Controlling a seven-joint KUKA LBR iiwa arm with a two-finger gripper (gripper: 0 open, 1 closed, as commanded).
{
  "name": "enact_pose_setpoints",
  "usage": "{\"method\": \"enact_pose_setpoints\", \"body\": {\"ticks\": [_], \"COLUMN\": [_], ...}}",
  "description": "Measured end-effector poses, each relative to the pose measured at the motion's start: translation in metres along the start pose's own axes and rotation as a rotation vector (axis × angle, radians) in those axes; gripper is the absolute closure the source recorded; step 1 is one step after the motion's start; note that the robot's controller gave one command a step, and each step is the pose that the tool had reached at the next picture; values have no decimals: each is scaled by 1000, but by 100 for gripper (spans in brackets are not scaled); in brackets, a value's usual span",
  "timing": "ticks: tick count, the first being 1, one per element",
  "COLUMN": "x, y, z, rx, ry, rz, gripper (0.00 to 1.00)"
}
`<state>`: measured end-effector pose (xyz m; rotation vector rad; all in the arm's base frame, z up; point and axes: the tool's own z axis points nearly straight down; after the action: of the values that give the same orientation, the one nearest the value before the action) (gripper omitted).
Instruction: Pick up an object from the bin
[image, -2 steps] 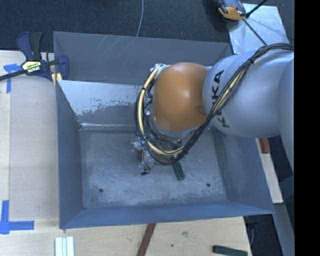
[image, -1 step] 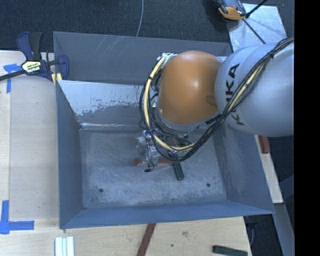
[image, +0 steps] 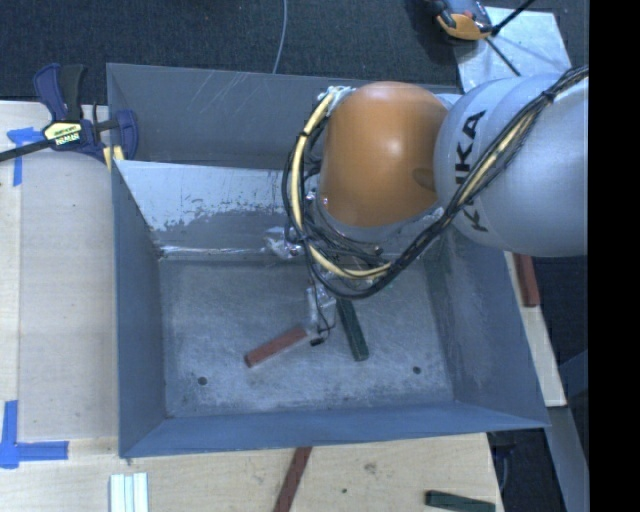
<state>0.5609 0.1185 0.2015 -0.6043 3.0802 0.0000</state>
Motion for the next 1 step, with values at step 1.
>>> {"method": "enact_pose_setpoints", "body": {"ticks": [1], "x": [-4], "y": [-4], "z": [8], "rx": [-1], "ry": [2], "rz": [-14], "gripper": [0]}}
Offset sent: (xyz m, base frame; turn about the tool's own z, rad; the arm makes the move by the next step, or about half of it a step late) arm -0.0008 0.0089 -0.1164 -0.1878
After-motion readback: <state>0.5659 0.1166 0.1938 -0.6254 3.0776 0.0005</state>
